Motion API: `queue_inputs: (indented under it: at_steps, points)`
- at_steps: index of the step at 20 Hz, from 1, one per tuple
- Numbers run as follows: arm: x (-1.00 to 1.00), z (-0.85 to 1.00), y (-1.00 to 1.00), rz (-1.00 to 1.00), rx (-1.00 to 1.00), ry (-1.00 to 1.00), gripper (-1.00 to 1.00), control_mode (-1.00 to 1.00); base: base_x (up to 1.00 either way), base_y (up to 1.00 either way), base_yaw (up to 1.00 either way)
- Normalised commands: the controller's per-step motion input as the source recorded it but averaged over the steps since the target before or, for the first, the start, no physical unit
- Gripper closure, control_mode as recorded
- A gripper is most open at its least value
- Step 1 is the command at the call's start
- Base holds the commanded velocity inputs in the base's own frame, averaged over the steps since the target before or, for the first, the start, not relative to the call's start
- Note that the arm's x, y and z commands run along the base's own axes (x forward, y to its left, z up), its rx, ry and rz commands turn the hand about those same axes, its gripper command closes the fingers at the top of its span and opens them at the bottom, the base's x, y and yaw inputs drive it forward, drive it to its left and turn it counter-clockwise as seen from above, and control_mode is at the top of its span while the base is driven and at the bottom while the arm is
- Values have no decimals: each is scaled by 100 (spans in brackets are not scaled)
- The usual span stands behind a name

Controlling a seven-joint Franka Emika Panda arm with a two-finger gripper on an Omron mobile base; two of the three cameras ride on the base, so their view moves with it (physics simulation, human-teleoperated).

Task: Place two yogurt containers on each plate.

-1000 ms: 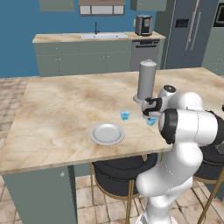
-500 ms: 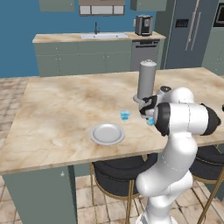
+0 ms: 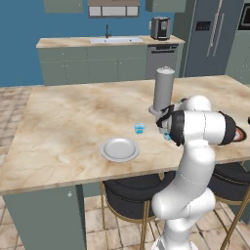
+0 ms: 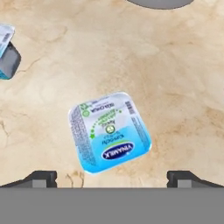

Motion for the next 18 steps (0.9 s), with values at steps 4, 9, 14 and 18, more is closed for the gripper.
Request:
queue_inputs:
  at_steps: [4,9,14,18]
  points:
    - [10,-18,0,6,-1,0,-100,-100,0,0,0]
    - [14,-4,0,4,0,0,-100,-100,0,0,0]
    - [25,0,0,0,0,0,-100,-100,0,0,0]
    - [24,0,0,0,0,0,-100,-100,0,0,0]
